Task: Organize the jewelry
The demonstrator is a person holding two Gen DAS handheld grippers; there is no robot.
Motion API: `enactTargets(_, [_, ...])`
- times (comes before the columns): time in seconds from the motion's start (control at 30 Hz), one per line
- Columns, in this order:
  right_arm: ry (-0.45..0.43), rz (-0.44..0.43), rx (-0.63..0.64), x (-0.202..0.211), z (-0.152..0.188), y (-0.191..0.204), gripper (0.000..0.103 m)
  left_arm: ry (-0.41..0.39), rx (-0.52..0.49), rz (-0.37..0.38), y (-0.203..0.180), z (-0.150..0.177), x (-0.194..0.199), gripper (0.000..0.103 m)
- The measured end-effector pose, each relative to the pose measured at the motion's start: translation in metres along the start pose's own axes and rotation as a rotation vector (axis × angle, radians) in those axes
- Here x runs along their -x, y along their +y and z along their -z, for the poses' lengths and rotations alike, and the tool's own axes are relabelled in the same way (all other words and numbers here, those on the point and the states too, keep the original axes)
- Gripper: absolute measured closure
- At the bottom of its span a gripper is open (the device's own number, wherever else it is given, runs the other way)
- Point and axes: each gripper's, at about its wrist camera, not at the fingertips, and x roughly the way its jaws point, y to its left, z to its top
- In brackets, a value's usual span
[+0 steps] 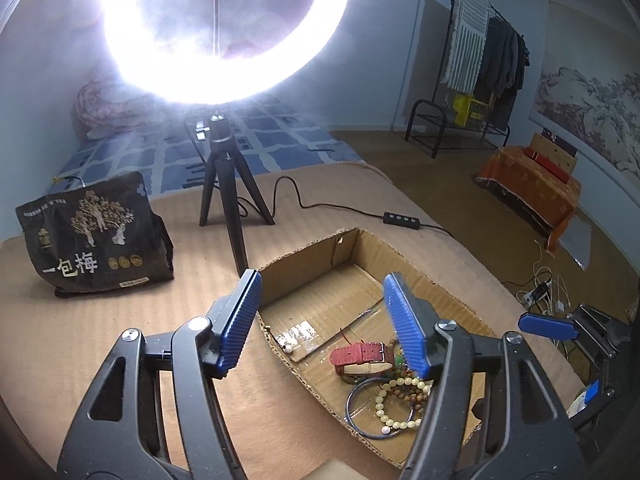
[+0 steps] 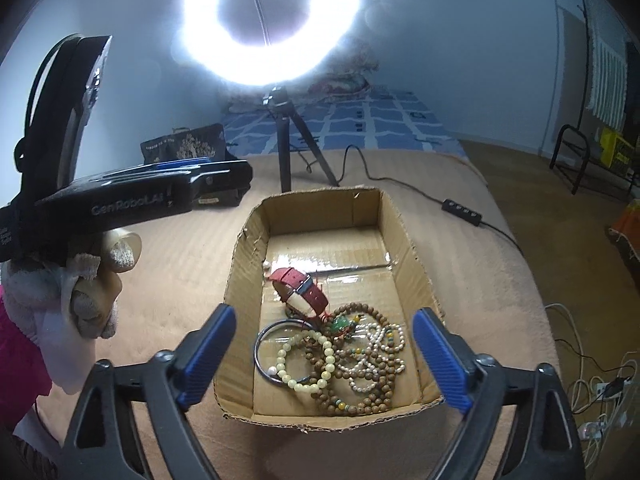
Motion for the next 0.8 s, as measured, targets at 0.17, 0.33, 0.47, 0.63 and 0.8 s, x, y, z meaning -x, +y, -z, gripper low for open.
enactTargets(0.17, [-0.01, 0.023, 0.003, 0.008, -0.002, 0.004, 0.0, -0.009, -0.009, -0.011, 0.001, -0.003, 0.015, 0.035])
enactTargets(0.33, [-0.036, 0.055, 0.01, 0.023, -0.003, 0.012, 0.0, -0.036, -0.024, -0.033, 0.0, -0.007, 0.038, 0.026])
enactTargets(0.47, [-0.057, 0.068, 0.016, 0.039, -0.008, 0.019, 0.0, -0.051, -0.03, -0.05, 0.0, -0.011, 0.06, 0.025])
enactTargets(0.63, [-0.089, 0.104, 0.022, 0.066, -0.014, 0.031, 0.0, -0.066, -0.043, -0.067, -0.002, -0.012, 0.091, 0.025])
enactTargets(0.8, [-0.124, 0.147, 0.01, 0.098, -0.016, 0.044, 0.0, -0.084, -0.07, -0.076, -0.009, -0.007, 0.128, 0.025])
